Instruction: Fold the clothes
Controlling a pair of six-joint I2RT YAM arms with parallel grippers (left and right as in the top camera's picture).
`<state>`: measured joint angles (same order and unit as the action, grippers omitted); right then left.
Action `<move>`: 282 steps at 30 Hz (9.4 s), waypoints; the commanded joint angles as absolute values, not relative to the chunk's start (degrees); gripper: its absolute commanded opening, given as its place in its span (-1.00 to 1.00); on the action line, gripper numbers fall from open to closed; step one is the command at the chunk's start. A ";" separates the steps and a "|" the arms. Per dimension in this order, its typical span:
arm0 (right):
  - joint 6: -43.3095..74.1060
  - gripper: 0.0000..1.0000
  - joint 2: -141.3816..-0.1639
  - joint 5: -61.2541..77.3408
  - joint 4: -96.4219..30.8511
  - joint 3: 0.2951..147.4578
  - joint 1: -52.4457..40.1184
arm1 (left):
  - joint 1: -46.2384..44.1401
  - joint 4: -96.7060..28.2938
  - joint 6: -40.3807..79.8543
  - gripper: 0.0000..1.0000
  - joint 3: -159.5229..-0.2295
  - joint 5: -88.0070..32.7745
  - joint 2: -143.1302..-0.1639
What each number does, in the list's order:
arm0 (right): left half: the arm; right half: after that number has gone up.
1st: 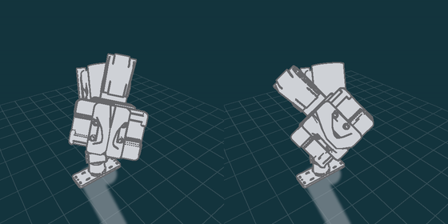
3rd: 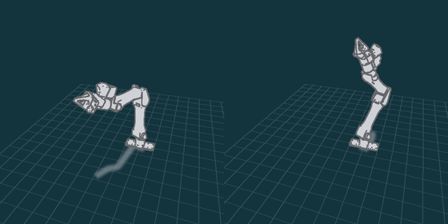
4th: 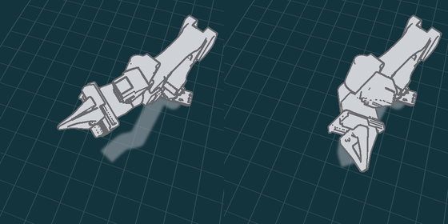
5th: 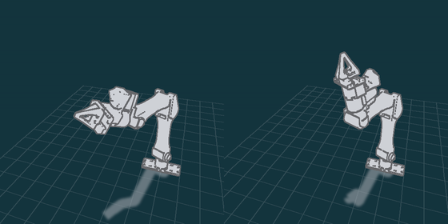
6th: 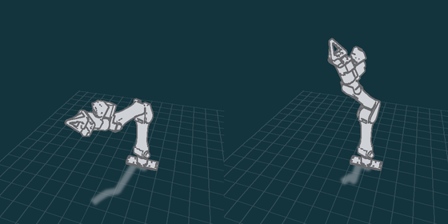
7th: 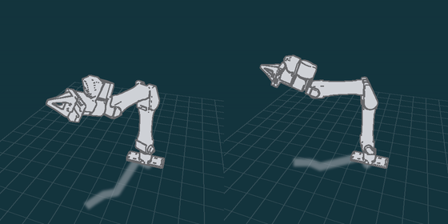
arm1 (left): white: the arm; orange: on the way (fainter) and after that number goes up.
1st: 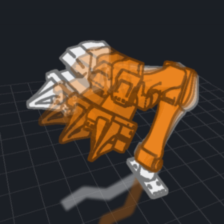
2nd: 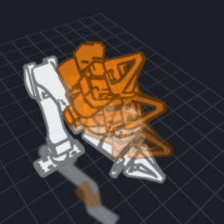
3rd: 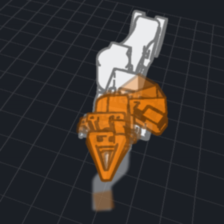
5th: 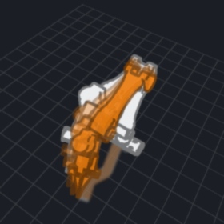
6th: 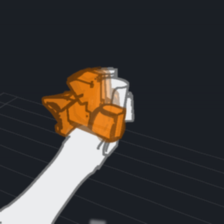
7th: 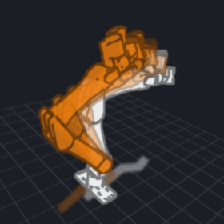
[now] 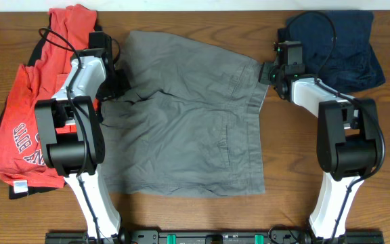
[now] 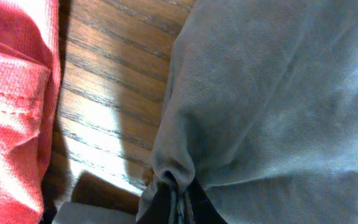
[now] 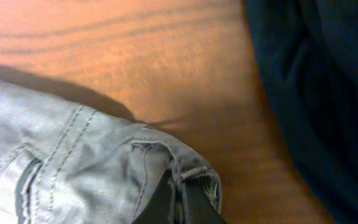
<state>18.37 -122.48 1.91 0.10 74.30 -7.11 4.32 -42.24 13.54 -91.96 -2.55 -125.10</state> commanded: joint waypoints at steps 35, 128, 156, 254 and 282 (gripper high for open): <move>10.39 0.98 -100.97 -5.52 -22.24 88.07 -6.74 | 4.21 -52.16 4.49 0.96 -97.67 7.29 -109.43; 56.90 -0.98 -103.04 1.78 -42.85 47.94 -22.00 | 4.16 -30.50 68.45 -0.89 -27.55 3.22 -85.17; 26.92 -0.98 -68.25 6.04 -80.90 67.53 -6.94 | 4.14 -66.59 42.33 -0.88 -57.63 -2.13 -40.80; 22.26 0.30 -98.59 3.16 -28.62 55.88 1.63 | -0.34 -20.64 -2.31 0.96 -63.40 -8.60 -94.35; 16.32 -0.67 -114.02 30.02 -26.79 55.81 2.55 | -0.34 -23.99 -1.48 0.96 -63.37 -8.56 -94.35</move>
